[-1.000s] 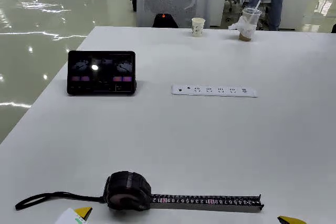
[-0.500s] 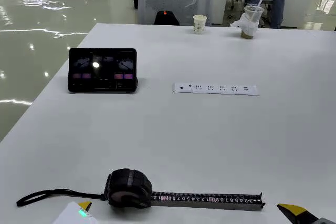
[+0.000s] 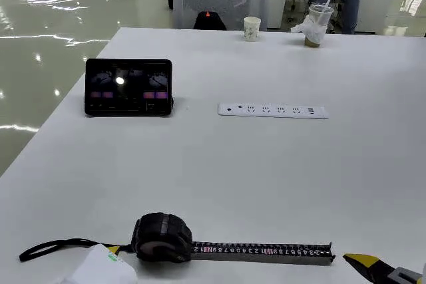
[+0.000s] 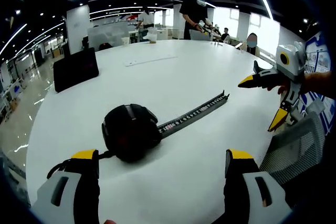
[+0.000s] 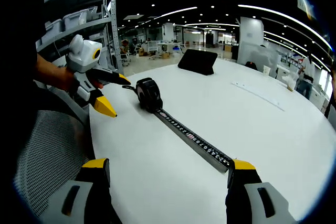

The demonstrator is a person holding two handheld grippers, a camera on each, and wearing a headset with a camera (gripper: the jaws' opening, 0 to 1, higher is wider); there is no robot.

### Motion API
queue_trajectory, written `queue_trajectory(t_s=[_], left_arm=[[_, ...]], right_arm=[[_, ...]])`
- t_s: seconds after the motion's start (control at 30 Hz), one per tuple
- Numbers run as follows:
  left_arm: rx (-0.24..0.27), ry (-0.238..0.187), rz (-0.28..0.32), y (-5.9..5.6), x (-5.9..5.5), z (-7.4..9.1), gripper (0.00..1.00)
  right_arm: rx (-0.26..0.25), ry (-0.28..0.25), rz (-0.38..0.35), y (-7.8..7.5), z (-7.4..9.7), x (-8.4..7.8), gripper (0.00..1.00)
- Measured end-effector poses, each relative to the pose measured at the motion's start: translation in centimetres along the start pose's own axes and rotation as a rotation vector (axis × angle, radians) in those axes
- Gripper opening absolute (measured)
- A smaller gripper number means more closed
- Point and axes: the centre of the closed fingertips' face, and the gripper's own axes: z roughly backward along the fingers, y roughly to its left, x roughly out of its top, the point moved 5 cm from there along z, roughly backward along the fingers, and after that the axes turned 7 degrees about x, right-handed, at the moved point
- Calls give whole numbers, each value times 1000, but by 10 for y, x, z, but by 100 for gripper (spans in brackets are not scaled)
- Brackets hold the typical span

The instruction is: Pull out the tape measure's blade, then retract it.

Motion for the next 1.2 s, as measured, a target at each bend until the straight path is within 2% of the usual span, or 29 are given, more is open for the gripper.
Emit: queue_trajectory(t_s=[0.47, 1.07, 1.2], left_arm=[[8, 8, 10, 4, 4, -15, 99], [62, 31, 104, 21, 2, -32, 94], [70, 35, 107, 24, 2, -36, 92]], right_arm=[[45, 46, 54, -17, -2, -6, 88], [103, 124, 139, -41, -6, -13, 79], [112, 134, 156, -47, -9, -14, 77]])
